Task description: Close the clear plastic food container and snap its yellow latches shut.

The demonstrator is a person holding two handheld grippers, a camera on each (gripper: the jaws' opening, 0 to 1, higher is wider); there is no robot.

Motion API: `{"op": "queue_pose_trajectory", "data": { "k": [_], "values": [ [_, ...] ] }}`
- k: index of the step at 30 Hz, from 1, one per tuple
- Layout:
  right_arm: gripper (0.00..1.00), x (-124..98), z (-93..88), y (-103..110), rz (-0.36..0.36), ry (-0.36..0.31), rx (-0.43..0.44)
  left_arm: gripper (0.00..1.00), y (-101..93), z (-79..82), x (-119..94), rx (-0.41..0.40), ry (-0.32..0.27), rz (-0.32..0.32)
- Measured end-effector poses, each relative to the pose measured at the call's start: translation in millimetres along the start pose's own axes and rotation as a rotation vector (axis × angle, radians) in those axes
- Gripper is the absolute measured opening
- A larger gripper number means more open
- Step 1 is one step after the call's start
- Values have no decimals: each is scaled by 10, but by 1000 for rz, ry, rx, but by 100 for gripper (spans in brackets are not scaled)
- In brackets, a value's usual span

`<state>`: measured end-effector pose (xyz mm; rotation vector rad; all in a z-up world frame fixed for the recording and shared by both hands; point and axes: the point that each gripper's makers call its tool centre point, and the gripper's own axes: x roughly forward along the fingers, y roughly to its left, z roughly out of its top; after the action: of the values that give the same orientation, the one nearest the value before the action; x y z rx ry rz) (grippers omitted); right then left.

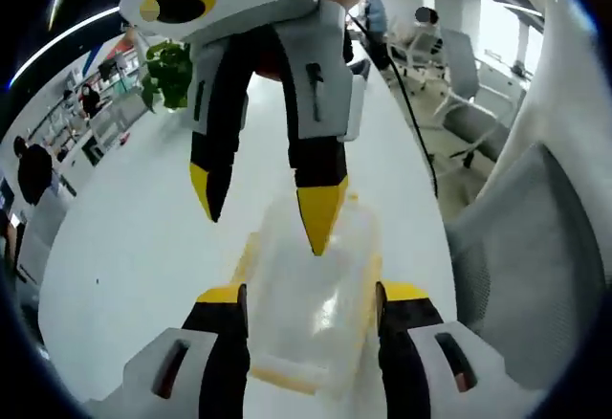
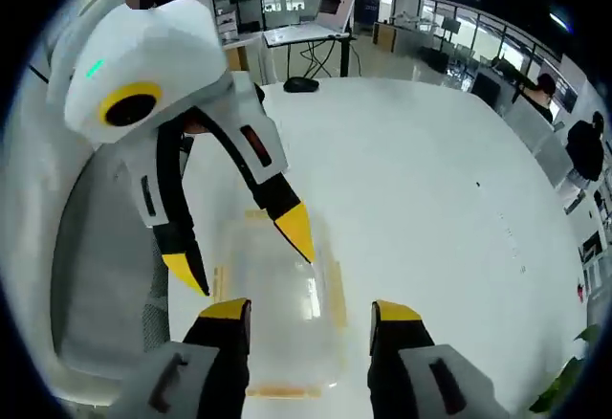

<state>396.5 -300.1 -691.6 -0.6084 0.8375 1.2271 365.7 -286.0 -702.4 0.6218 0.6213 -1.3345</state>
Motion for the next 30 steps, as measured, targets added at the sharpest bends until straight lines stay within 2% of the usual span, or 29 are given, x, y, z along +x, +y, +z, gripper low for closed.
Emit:
{"op": "queue_pose_trajectory", "data": {
  "k": [6,12,14,18,20,23,27,30],
  "values": [
    [54,-56,46,102,-18,-84,36,56,71,11,-131,-24,-42,11],
    [64,-62,-58,235,-24,-93,52,64,92,-79,-197,-47,-64,9],
    [70,-80,-59,262,-37,-117,71,65,93,-96,-218,-62,-74,7],
    [73,-93,-95,348,-48,-152,71,67,91,-77,-250,-124,-116,-4],
    [80,-101,-69,355,-60,-196,70,70,109,-86,-257,-135,-127,1],
    [87,-127,-70,341,-78,-241,103,76,115,-73,-262,-140,-163,5],
    [96,-157,-99,324,-109,-304,124,84,113,-120,-251,-159,-175,17],
    [99,-130,-173,319,-120,-307,134,97,148,-149,-249,-190,-200,48]
  ]
}}
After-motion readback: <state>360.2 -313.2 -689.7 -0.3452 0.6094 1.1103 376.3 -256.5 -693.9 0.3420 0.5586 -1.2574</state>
